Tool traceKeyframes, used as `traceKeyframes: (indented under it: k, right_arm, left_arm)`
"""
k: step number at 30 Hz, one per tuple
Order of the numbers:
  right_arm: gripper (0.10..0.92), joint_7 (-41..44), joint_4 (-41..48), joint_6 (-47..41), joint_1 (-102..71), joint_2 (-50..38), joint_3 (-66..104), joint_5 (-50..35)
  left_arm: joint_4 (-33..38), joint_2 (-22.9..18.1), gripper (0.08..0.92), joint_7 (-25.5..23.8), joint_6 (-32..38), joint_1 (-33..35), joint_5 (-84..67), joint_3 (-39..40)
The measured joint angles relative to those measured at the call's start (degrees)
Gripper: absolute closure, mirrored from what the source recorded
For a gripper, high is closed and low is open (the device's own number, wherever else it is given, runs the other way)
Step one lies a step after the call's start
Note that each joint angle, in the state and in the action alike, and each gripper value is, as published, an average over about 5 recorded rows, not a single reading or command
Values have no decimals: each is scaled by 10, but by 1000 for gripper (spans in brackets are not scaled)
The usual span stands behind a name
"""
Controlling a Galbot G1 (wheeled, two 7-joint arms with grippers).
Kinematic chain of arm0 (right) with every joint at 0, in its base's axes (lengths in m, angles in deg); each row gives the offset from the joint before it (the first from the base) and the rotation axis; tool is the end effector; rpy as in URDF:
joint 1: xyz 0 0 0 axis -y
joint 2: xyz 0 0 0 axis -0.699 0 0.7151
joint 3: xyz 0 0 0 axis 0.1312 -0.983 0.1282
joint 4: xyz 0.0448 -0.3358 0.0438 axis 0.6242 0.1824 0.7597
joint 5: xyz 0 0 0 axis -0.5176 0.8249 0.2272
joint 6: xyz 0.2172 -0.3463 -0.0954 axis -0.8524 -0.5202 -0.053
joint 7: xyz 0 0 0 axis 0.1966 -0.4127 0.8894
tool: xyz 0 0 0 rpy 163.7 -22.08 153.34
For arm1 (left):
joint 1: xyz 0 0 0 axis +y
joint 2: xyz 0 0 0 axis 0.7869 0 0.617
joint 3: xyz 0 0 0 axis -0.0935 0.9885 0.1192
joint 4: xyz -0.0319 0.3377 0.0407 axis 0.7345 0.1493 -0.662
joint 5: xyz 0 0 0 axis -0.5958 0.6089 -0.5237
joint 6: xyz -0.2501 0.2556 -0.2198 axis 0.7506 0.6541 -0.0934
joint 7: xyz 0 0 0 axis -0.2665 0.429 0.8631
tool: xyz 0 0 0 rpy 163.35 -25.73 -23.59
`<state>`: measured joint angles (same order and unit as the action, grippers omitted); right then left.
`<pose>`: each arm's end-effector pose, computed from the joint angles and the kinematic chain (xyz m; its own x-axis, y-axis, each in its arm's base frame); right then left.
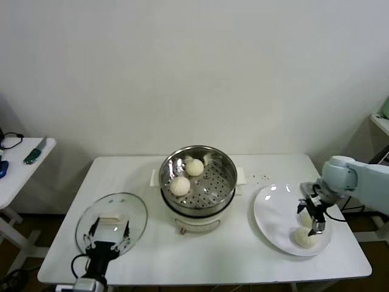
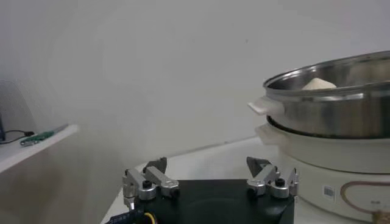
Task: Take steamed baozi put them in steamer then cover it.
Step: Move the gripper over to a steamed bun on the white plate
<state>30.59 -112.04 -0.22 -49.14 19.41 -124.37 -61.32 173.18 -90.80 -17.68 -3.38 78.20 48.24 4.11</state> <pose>0.5039 -0.1756 -0.2386 0.0389 -0.0074 0.9992 -0.9981 -0.0476 0.0385 0.1955 0.0539 -0.3312 -0.9800 -0.0634 0.1885 -0.0175 0.9716 0.2359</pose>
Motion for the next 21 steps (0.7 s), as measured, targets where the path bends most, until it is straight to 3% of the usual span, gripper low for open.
traceKeyframes:
  k: [21]
  right_arm:
    - [234, 4, 20, 0, -45, 9, 16, 18]
  left_arm:
    - [-6, -1, 177, 0, 2, 1, 5, -5]
